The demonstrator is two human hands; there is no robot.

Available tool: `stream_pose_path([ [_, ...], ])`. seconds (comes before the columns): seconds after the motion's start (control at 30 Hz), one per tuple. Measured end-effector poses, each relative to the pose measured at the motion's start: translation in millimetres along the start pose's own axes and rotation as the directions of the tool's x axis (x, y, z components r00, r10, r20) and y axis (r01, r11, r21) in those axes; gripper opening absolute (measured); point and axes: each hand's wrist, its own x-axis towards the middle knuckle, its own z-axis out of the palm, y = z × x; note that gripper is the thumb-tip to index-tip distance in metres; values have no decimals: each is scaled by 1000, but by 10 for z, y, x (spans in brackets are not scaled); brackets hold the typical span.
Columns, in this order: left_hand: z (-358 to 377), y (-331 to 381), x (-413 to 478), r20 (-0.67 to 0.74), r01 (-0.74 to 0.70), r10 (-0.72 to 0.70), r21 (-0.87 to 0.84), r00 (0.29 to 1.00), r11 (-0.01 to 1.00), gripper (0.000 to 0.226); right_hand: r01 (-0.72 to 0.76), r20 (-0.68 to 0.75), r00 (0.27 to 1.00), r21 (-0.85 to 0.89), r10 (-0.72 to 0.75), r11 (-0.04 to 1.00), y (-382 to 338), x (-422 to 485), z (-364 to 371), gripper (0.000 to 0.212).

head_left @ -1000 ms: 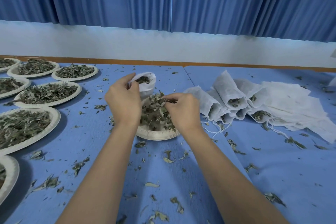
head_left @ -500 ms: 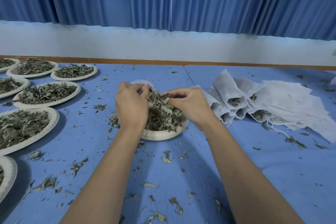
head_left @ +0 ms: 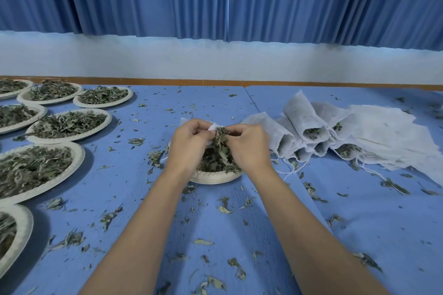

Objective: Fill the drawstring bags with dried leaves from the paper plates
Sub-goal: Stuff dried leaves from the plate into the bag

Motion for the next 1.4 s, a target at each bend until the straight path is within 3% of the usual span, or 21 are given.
stream_pose_path([
  [0.1, -1, 17, 4, 97, 28, -32, 45, 995, 999, 5, -2, 2, 1000, -15, 2, 1000, -1, 6, -14, 15],
  [0.17, -6, 11, 8, 127, -1, -16, 132, 992, 991, 11, -14, 7, 1000, -5, 14, 1000, -14, 14, -31, 18],
  [0.33, -80, -14, 27, 95, -40, 32, 77, 995, 996, 22, -99, 62, 994, 116, 92, 988, -42, 35, -56, 14],
  [0.6, 33, -41, 71, -152, -123, 145, 142, 978, 982, 28, -128, 219, 973, 242, 74, 962, -93, 7, -17, 24],
  [0.8, 159, -51, 49, -315, -131, 162, 118, 935, 984, 26, -132, 179, 980, 291, 81, 948, -135, -51, 36, 23],
  [0.93, 172, -16, 27, -204, -179, 205, 140, 957, 974, 22, -169, 66, 986, 331, 156, 928, -137, -46, 32, 17],
  [1.03, 138, 42, 26, -29, -100, 102, 59, 994, 993, 13, -211, 9, 974, 384, 225, 899, -117, -32, 14, 20],
  [1.17, 71, 71, 32, 173, -134, 93, 238, 980, 962, 29, -209, -48, 969, 372, 243, 905, -92, -32, 13, 19],
  [1.27, 71, 47, 15, 203, -267, 195, 433, 960, 861, 42, -218, -40, 967, 373, 251, 902, -91, -35, 20, 19],
  [1.4, 77, 9, -1, 109, -326, 314, 495, 943, 806, 41, -223, -13, 970, 344, 242, 912, -106, -32, 11, 21],
])
